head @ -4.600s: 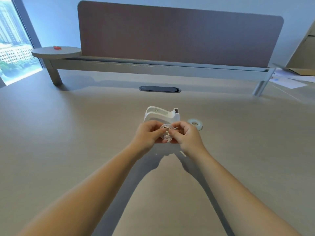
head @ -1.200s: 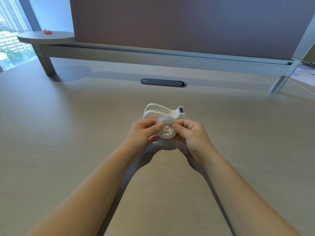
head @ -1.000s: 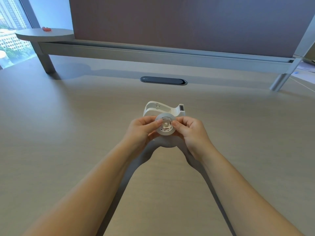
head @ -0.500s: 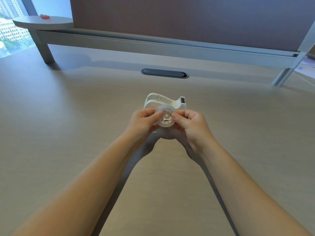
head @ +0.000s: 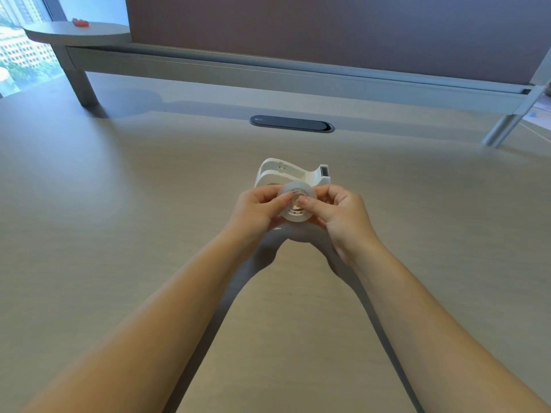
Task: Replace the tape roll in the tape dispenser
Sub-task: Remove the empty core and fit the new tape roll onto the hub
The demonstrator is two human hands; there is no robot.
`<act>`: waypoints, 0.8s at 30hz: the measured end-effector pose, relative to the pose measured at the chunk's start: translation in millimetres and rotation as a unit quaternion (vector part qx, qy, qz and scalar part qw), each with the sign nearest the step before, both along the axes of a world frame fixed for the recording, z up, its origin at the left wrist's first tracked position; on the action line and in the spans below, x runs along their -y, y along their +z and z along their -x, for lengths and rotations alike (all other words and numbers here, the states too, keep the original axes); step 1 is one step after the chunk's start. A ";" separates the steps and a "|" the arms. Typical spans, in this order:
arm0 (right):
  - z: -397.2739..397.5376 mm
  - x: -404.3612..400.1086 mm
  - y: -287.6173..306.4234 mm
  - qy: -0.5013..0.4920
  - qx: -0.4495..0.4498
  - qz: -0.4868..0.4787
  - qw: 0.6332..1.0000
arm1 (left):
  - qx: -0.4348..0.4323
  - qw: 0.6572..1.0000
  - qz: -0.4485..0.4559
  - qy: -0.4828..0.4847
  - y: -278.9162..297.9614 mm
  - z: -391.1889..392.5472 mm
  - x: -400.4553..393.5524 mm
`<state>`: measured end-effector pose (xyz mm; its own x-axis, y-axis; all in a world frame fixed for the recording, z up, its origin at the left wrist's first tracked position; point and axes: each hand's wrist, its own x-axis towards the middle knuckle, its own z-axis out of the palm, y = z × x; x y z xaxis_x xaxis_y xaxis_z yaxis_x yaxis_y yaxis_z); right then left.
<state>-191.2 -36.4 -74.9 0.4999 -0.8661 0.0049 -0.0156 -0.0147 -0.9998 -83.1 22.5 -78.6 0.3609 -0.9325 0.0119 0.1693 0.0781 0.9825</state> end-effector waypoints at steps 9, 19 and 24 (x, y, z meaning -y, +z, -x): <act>2.4 2.6 2.3 0.011 0.059 -0.064 0.996 | -0.010 0.999 0.006 -0.045 2.7 -0.6 -2.7; 4.5 0.0 1.9 0.041 0.037 -0.012 0.998 | -0.016 0.999 0.004 -0.047 1.9 -2.1 -2.4; 4.8 0.1 1.3 0.043 0.020 -0.008 0.999 | -0.016 0.999 0.003 -0.041 -0.3 -2.2 -2.1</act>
